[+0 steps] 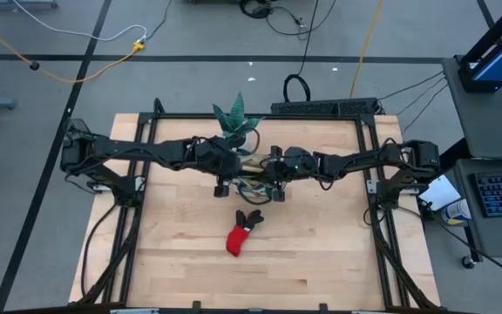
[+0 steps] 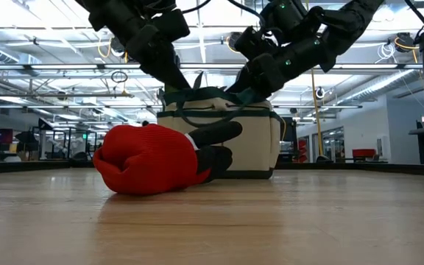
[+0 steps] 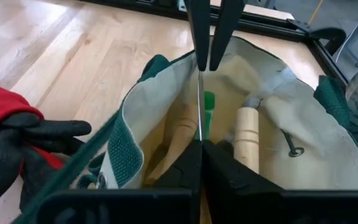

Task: Pick & Place Garden tools in Gardening bag
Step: Put the brown trowel into the gardening bag, then put the red glove into the gardening bag

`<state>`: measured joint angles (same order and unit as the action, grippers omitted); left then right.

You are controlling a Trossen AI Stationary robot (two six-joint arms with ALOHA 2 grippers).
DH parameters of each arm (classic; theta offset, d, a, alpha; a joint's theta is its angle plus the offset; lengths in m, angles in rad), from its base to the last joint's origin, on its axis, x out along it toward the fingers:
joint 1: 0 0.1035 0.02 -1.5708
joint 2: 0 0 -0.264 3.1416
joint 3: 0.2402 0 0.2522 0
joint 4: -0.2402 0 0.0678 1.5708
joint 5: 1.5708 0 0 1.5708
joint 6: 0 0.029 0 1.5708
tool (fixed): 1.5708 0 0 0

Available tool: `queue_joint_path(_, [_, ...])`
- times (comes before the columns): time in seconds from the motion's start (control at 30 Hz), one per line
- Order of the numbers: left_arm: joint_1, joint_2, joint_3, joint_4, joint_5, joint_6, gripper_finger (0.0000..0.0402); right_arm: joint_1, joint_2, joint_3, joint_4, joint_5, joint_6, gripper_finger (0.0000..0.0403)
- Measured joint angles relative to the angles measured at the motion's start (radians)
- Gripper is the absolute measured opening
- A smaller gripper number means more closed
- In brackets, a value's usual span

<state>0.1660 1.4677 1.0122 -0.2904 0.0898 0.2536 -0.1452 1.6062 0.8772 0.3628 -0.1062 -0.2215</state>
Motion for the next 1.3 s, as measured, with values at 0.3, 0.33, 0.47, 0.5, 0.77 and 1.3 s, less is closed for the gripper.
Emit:
queue_joint_path(0.3, [-0.018,0.000,0.000,0.014,-0.188,0.016,0.0026,-0.010,-0.002,0.002,-0.072,-0.024,0.027,0.0001])
queue_joint_path(0.33, [-0.018,0.000,0.000,0.019,-0.188,0.015,0.0026,-0.014,-0.002,0.002,-0.082,-0.048,0.033,0.0001])
queue_joint_path(0.47, [-0.018,0.000,0.000,0.046,-0.161,0.014,0.0026,-0.031,0.002,-0.001,-0.106,-0.157,0.046,0.0000])
queue_joint_path(0.5, [-0.019,0.000,0.000,0.056,-0.146,0.012,0.0026,-0.033,0.003,-0.001,-0.103,-0.152,0.046,0.0000])
queue_joint_path(0.77, [-0.030,0.000,0.000,0.059,-0.098,0.003,0.0026,-0.052,0.001,-0.001,-0.087,0.027,0.024,0.0012])
queue_joint_path(1.3, [-0.130,0.000,0.000,0.071,-0.100,0.000,0.0026,-0.022,-0.080,-0.001,-0.086,0.027,-0.002,0.0090])
